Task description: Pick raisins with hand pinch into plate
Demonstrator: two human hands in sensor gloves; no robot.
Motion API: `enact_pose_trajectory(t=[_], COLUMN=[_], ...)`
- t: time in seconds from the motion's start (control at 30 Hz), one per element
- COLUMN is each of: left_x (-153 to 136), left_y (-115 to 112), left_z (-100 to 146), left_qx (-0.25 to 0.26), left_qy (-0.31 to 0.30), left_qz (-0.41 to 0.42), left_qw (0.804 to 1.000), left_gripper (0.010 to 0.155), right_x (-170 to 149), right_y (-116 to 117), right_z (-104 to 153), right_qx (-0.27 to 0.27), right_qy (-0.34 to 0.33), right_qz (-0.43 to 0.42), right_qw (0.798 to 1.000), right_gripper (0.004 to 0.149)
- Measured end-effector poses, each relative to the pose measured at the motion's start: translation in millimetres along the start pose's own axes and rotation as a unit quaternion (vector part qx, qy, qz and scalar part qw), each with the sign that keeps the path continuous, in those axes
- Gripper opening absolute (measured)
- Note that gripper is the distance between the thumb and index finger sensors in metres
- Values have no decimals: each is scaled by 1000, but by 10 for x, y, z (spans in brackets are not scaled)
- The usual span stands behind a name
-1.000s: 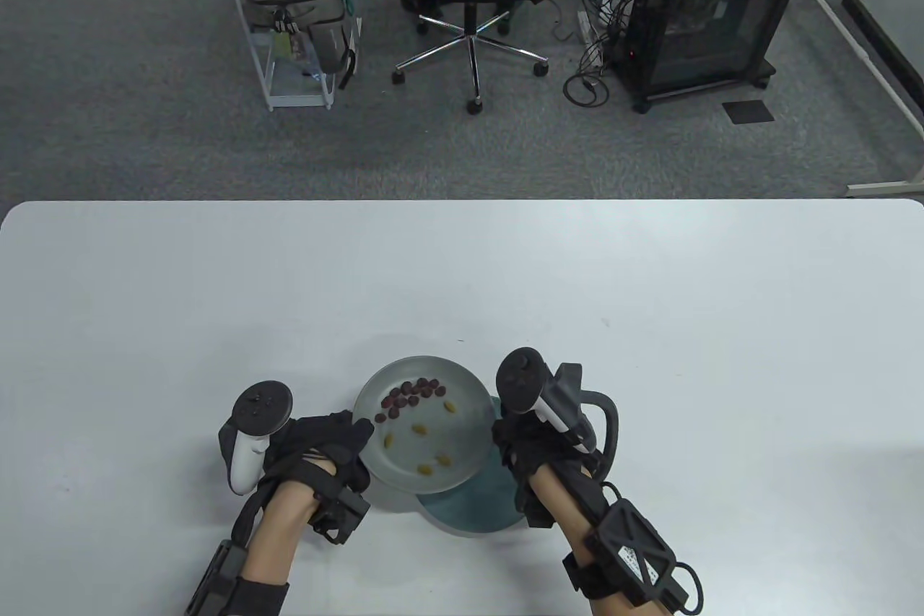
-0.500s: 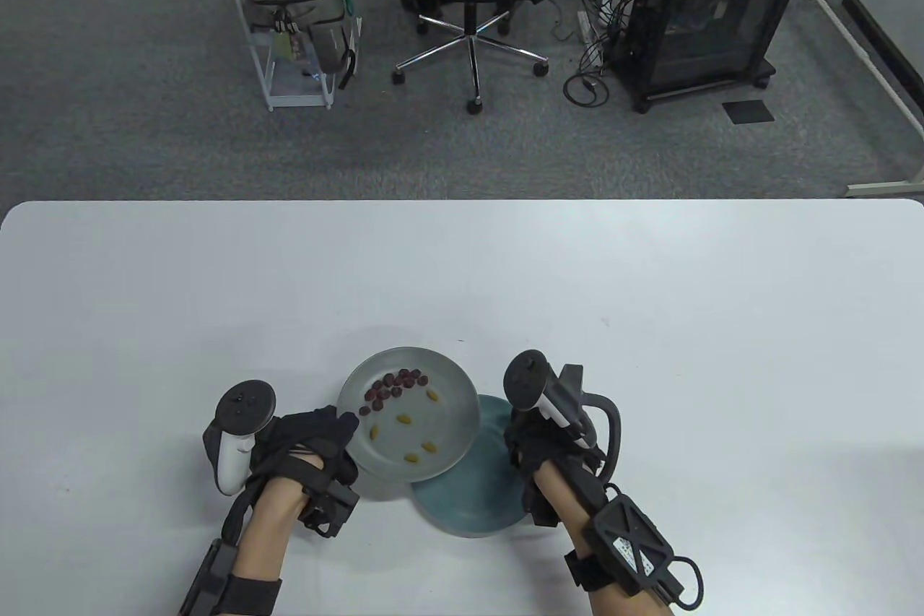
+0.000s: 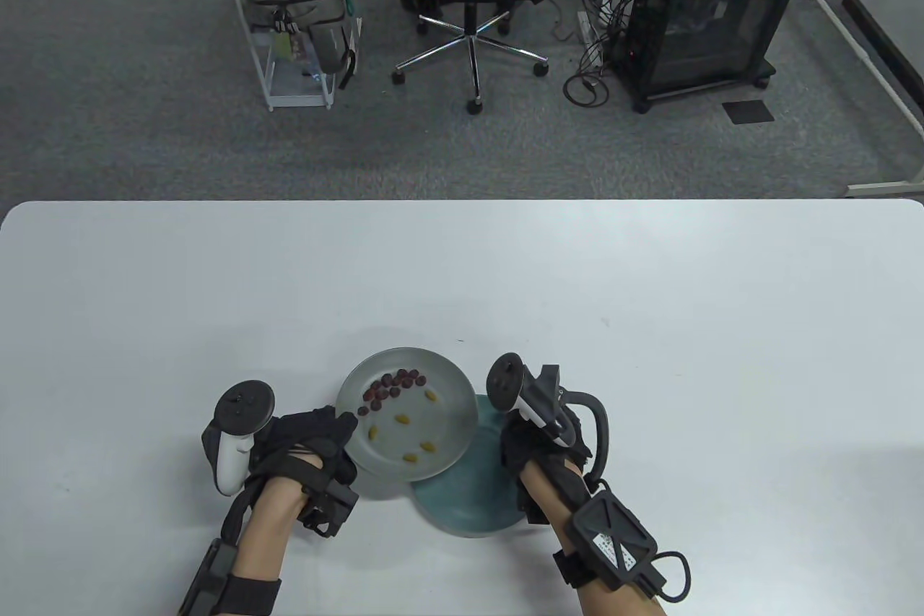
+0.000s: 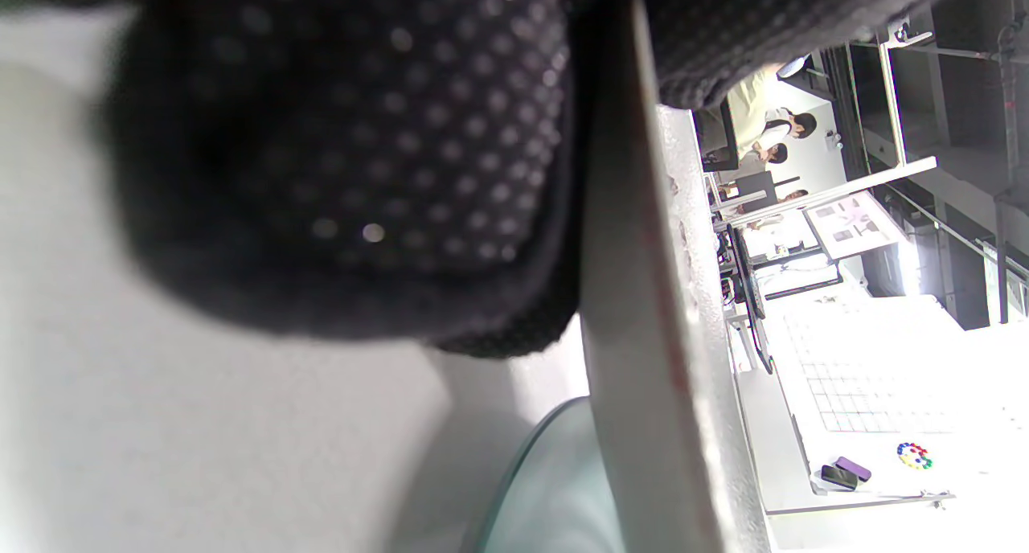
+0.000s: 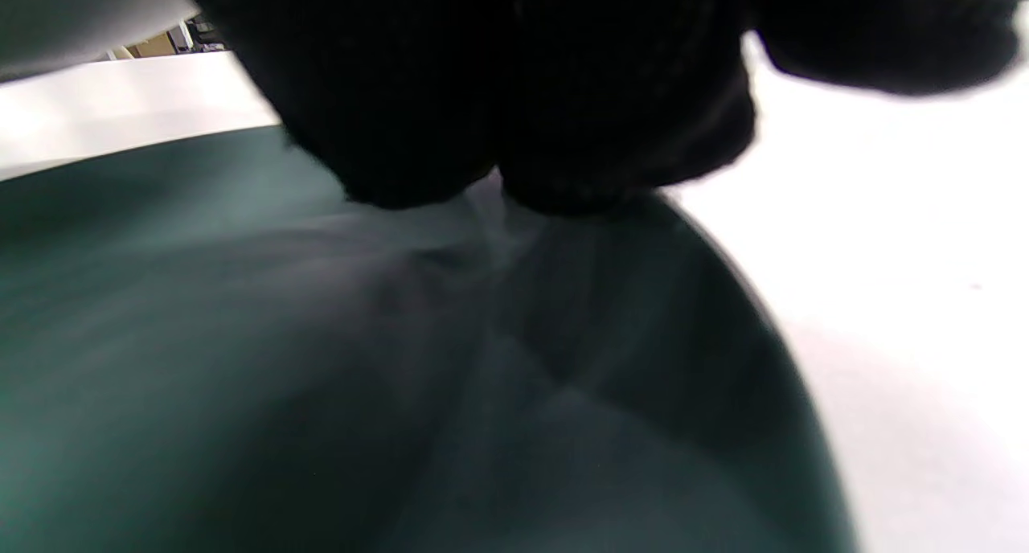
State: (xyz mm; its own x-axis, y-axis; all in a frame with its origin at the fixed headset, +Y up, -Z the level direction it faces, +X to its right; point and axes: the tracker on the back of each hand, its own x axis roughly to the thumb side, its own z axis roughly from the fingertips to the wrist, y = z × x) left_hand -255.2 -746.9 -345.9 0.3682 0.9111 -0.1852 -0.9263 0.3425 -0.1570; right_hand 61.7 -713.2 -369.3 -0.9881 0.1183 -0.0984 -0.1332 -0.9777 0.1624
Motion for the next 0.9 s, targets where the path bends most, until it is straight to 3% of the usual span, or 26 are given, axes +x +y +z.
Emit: enact_pose_trajectory(t=[0.5,0.9], left_x=[-2,-10], left_y=[-1,-29], left_z=[0,-6], left_qx=[-2,-8], left_qy=[-1,-2], left_qz=[1,-4], left_qw=[1000,1000], left_gripper=[51,52], right_x=[-16,-69], right_y=[-22,-217], right_z=[34,190], right_qx=[-10,-17], right_qy=[7,-11], right_qz=[4,-35], right_qw=[1000,999], right_gripper=[45,46])
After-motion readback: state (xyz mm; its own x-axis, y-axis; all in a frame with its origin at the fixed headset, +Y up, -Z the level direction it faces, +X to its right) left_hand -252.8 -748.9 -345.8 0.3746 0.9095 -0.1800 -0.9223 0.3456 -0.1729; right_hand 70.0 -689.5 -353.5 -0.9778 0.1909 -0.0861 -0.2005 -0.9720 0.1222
